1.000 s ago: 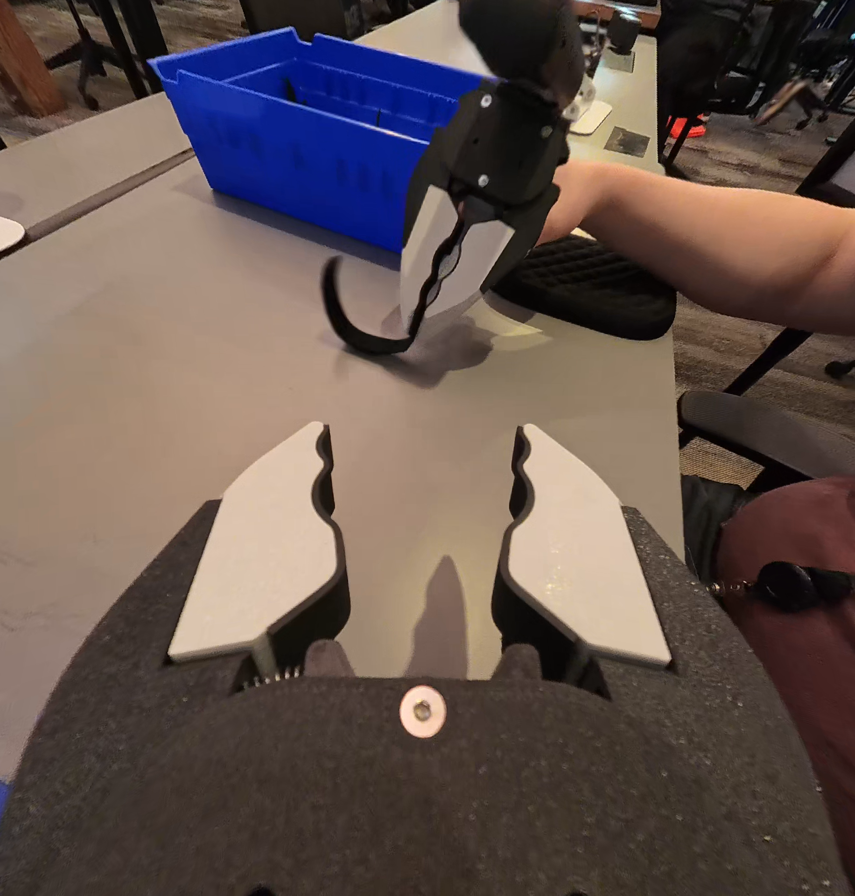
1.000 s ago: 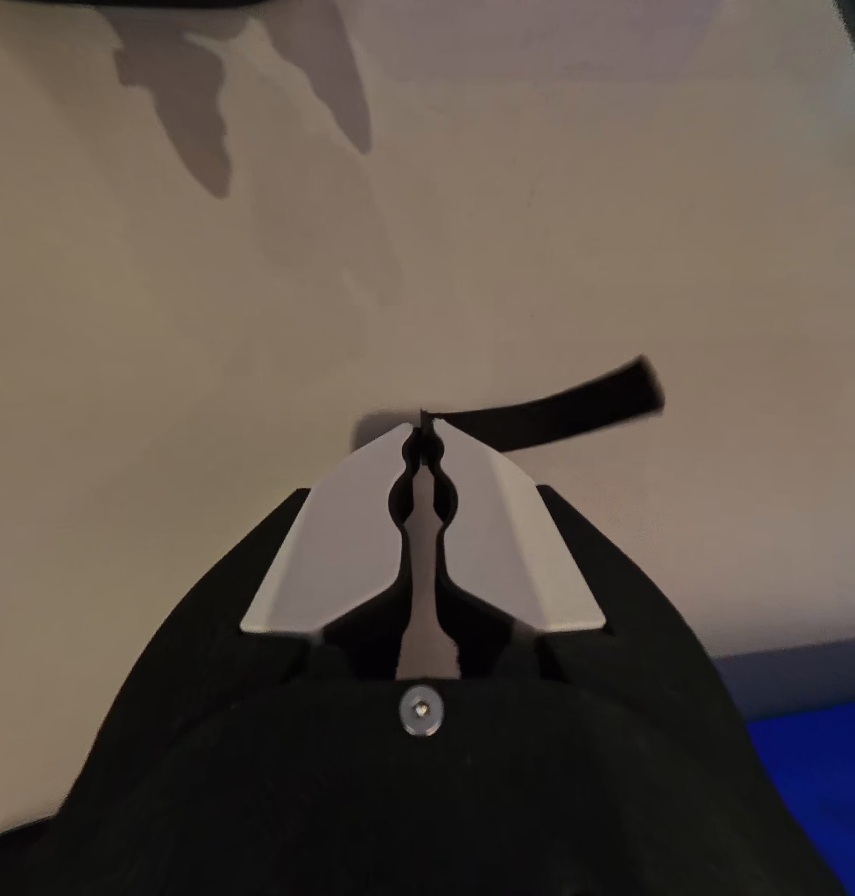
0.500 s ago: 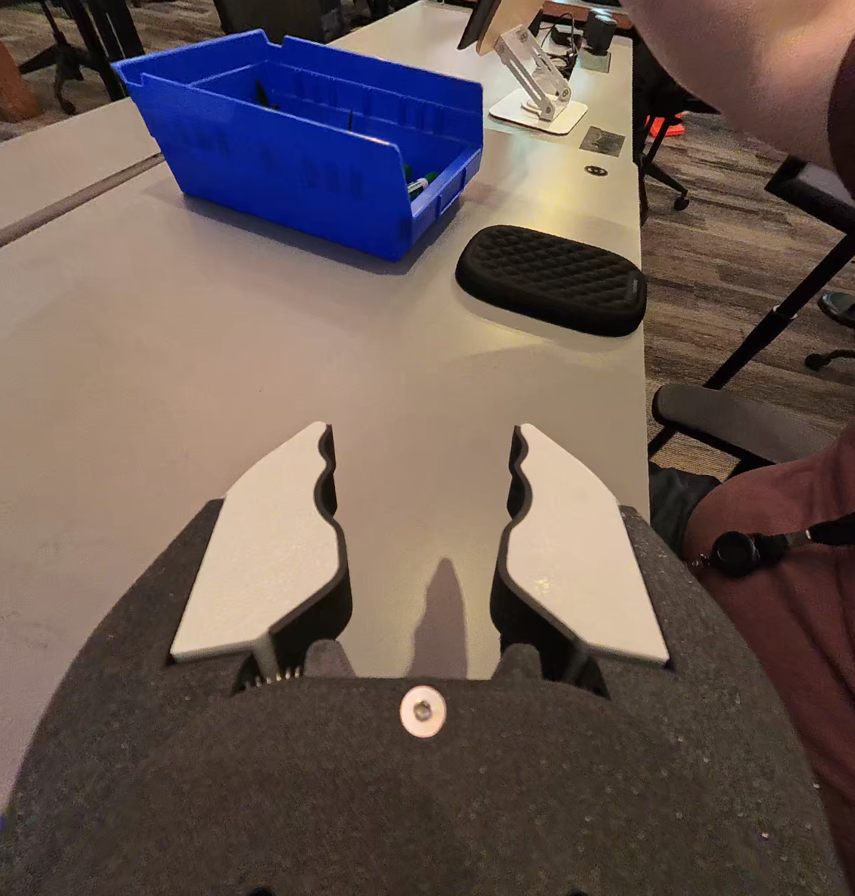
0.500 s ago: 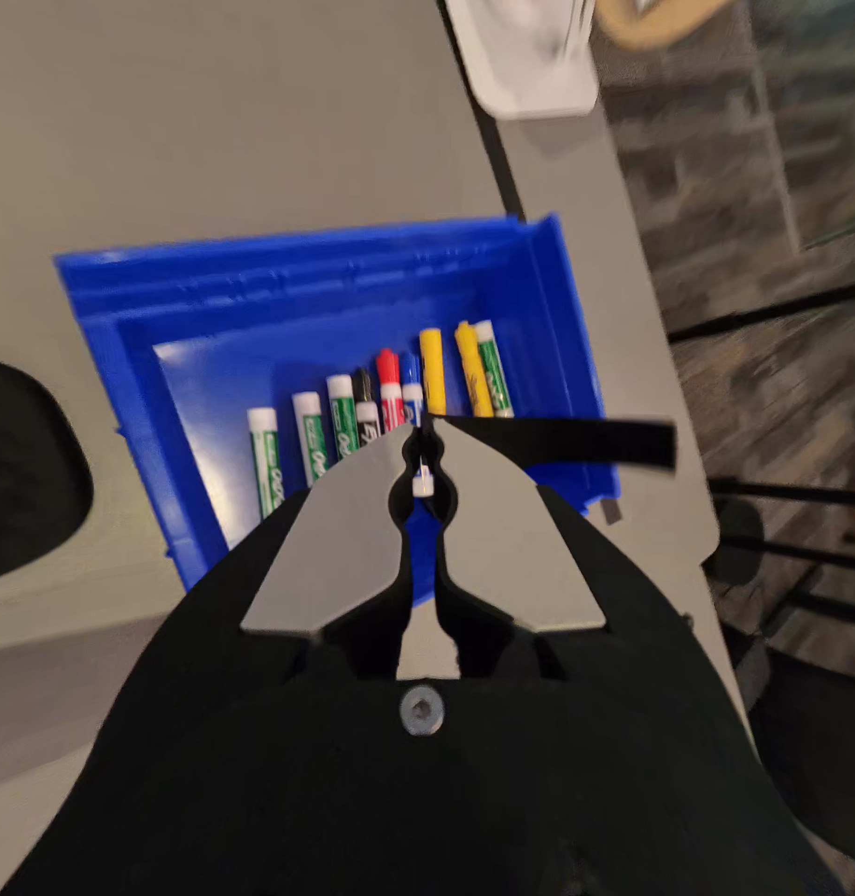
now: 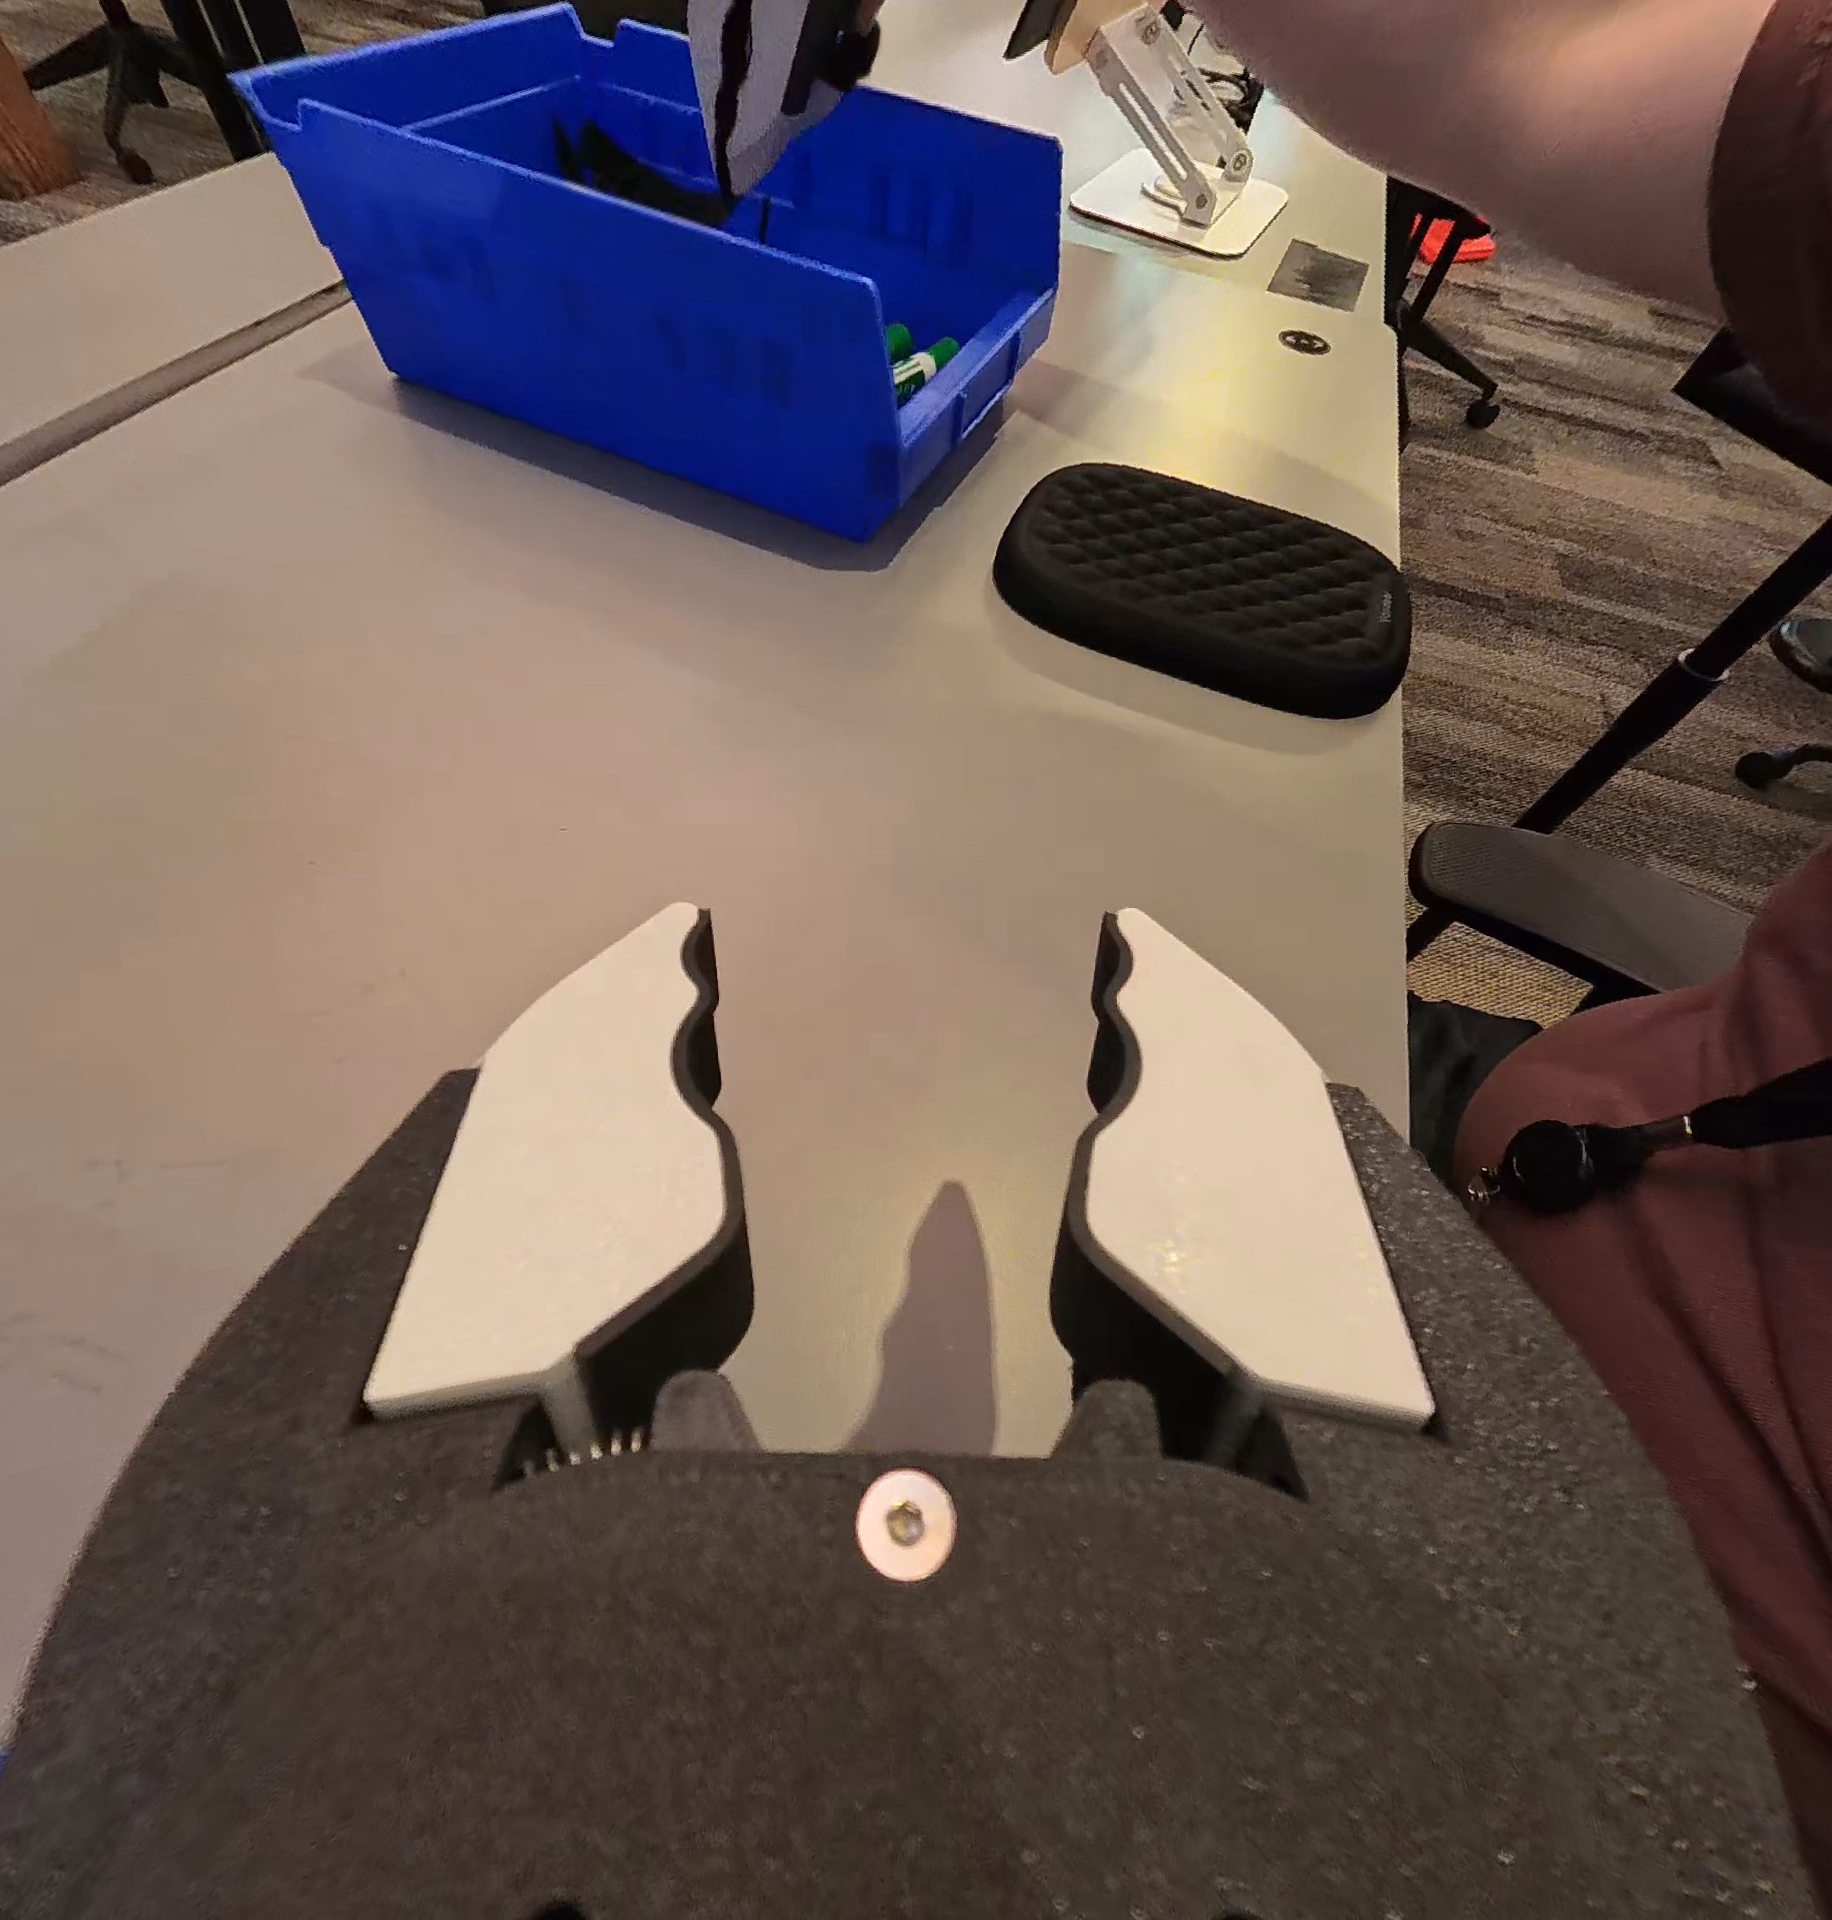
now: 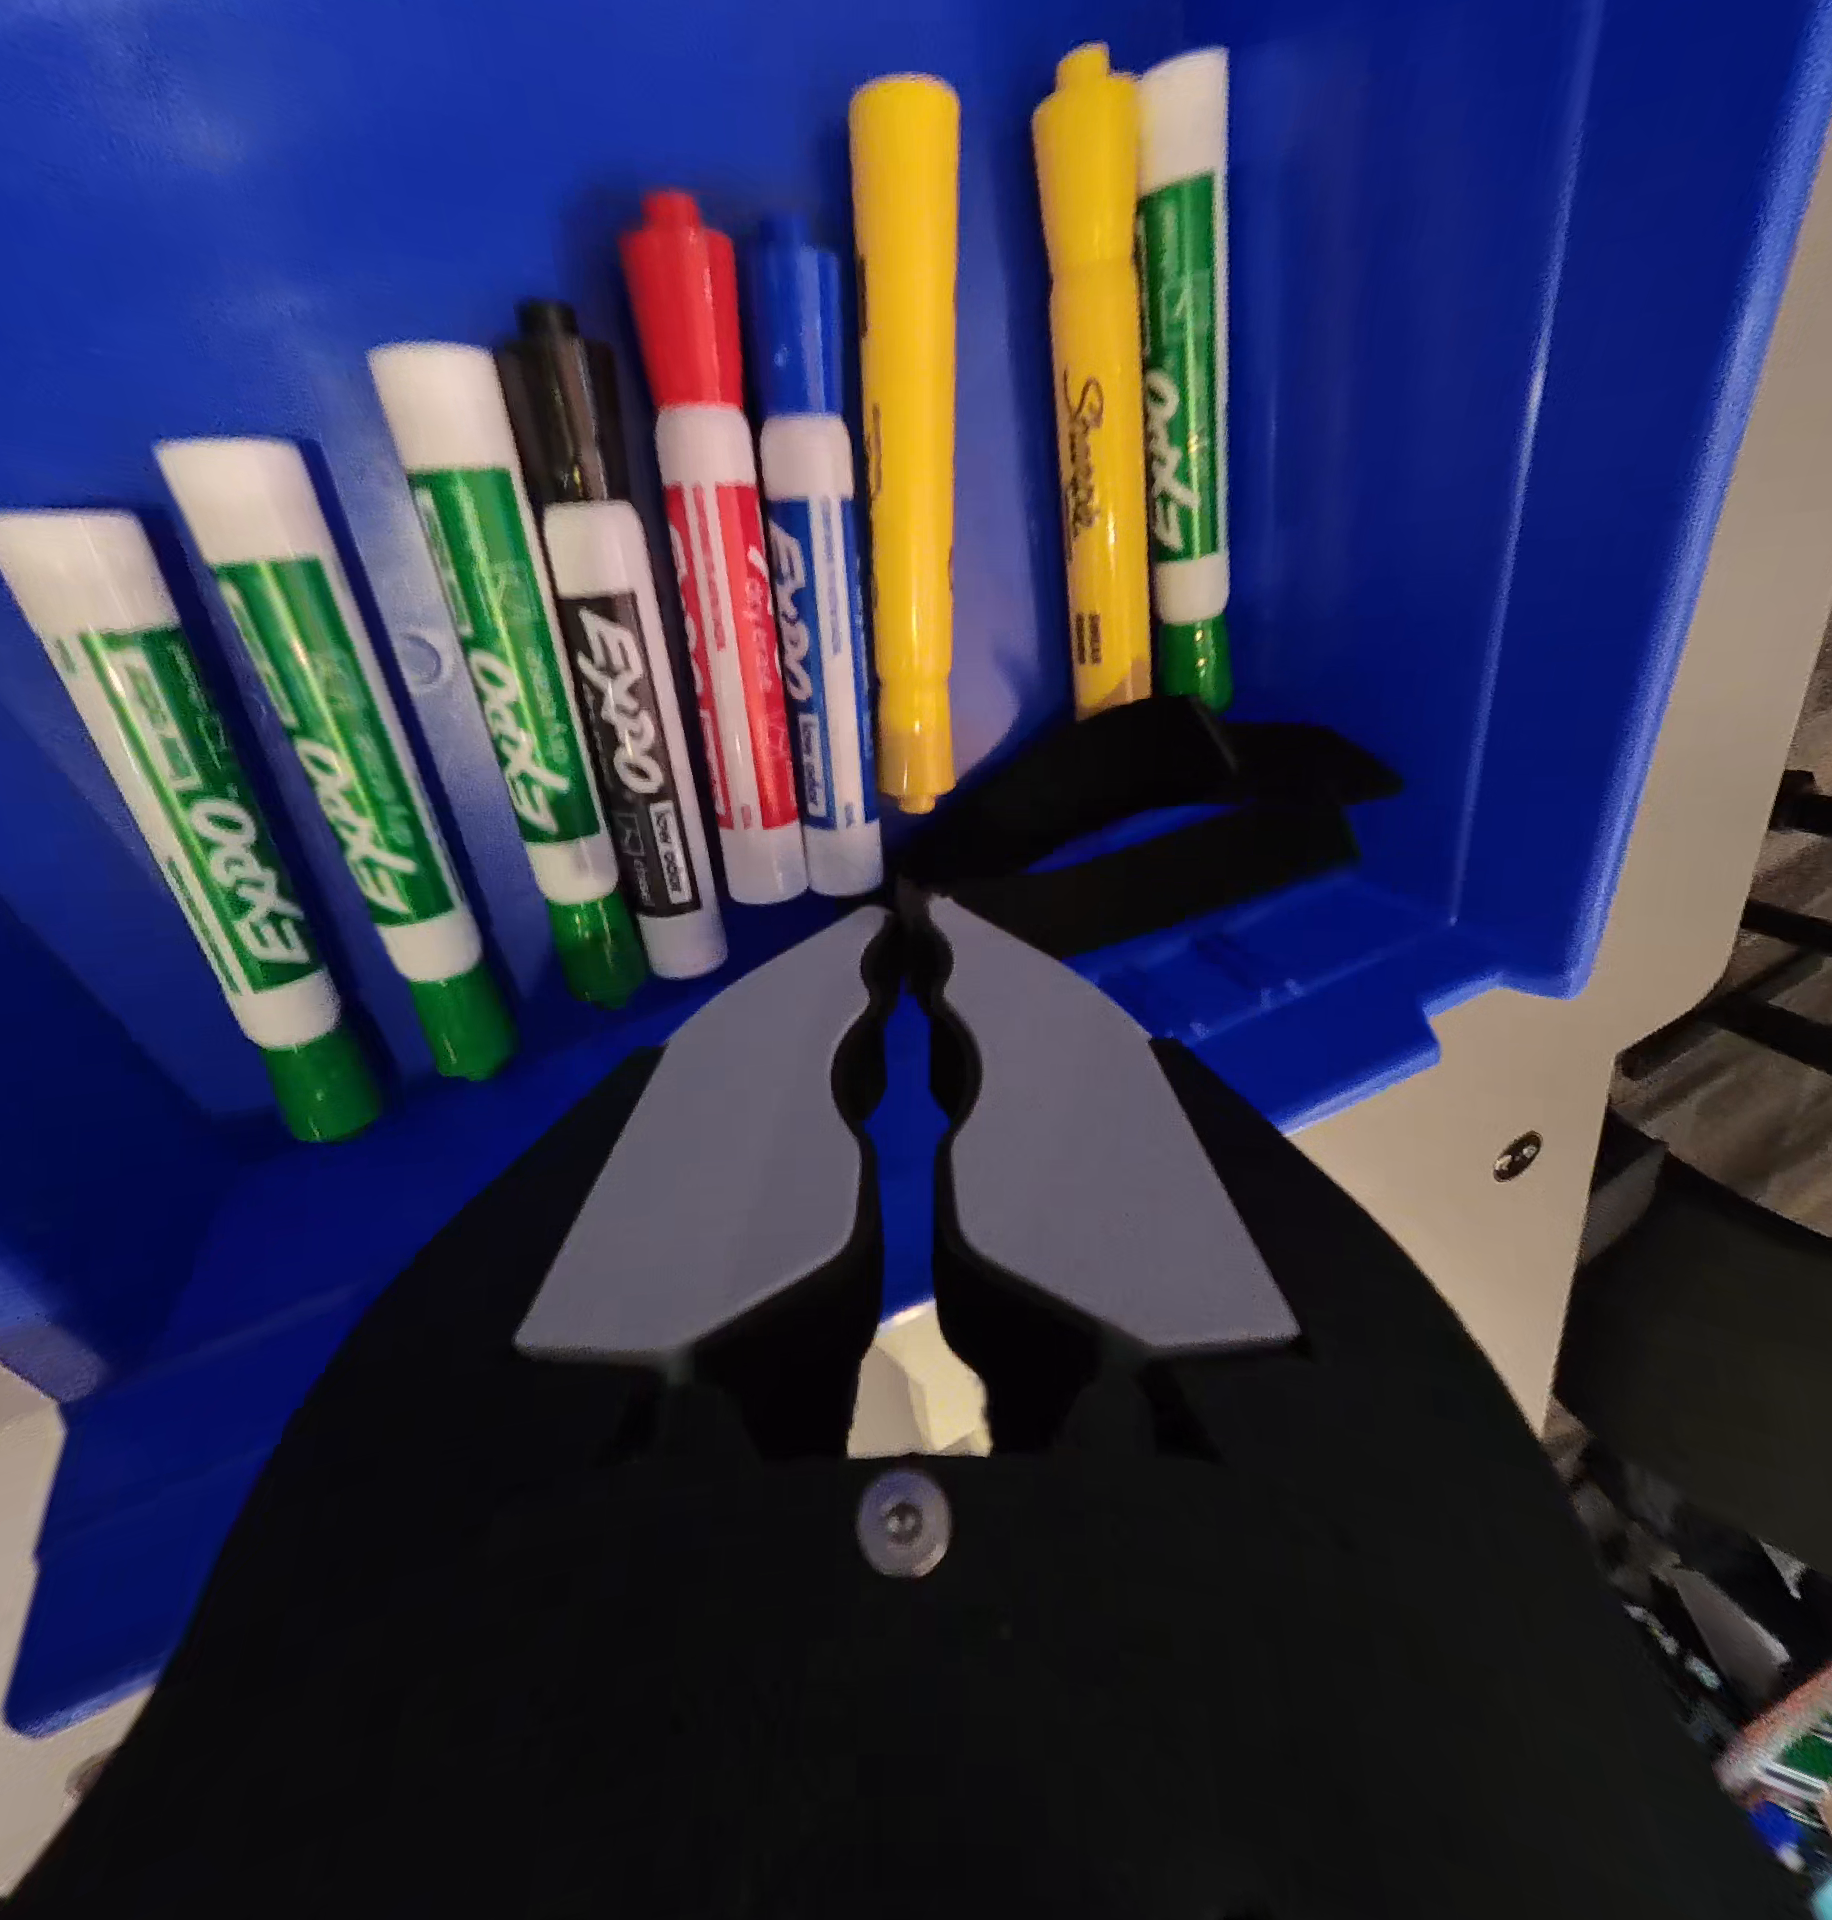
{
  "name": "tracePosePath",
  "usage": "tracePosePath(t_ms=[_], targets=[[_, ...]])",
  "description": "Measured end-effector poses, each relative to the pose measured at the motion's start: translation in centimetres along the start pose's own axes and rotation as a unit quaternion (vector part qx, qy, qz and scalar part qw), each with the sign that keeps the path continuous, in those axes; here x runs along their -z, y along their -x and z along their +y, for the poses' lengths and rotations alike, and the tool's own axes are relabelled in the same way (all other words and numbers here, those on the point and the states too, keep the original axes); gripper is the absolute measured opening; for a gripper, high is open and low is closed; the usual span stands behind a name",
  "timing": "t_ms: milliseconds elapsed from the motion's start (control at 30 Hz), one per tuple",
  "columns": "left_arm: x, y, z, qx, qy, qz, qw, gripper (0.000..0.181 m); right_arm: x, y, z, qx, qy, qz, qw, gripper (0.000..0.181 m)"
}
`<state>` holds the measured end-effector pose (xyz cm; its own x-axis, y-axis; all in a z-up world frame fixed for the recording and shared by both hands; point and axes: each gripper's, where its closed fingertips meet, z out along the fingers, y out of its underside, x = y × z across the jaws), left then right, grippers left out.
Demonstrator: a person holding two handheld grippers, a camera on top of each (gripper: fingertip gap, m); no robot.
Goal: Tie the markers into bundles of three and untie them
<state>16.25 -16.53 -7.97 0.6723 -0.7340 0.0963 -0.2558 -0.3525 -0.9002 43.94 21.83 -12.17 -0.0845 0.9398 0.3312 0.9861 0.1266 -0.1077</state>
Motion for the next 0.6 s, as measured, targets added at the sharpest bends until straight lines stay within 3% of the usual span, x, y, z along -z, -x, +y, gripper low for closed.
tracePosePath(t_ms=[100,300,433,500,567,600], targets=[[0.0,0.1,-0.2,-0.001,-0.005,-0.005,1.0,0.07,0.4,-0.4,-0.8,-0.038,0.004,-0.005,0.999,0.038],[1.9,0.1,-1.7,-0.011,-0.045,-0.02,0.999,0.073,4.6,-1.0,-2.6,-0.03,-0.023,0.039,0.999,0.041],[4.8,0.8,-4.3,-0.02,-0.106,-0.035,0.994,0.076,10.0,-1.5,-6.0,-0.053,-0.144,0.112,0.982,0.041],[7.1,1.3,-6.6,-0.022,-0.156,-0.034,0.987,0.078,14.0,-1.4,-8.5,-0.078,-0.253,0.156,0.951,0.04],[9.7,1.6,-8.9,-0.03,-0.218,-0.028,0.975,0.078,19.0,-0.9,-10.9,-0.104,-0.392,0.201,0.892,0.042],[11.0,1.7,-9.9,-0.044,-0.246,-0.026,0.968,0.074,21.6,-0.4,-11.8,-0.117,-0.461,0.211,0.854,0.05]])
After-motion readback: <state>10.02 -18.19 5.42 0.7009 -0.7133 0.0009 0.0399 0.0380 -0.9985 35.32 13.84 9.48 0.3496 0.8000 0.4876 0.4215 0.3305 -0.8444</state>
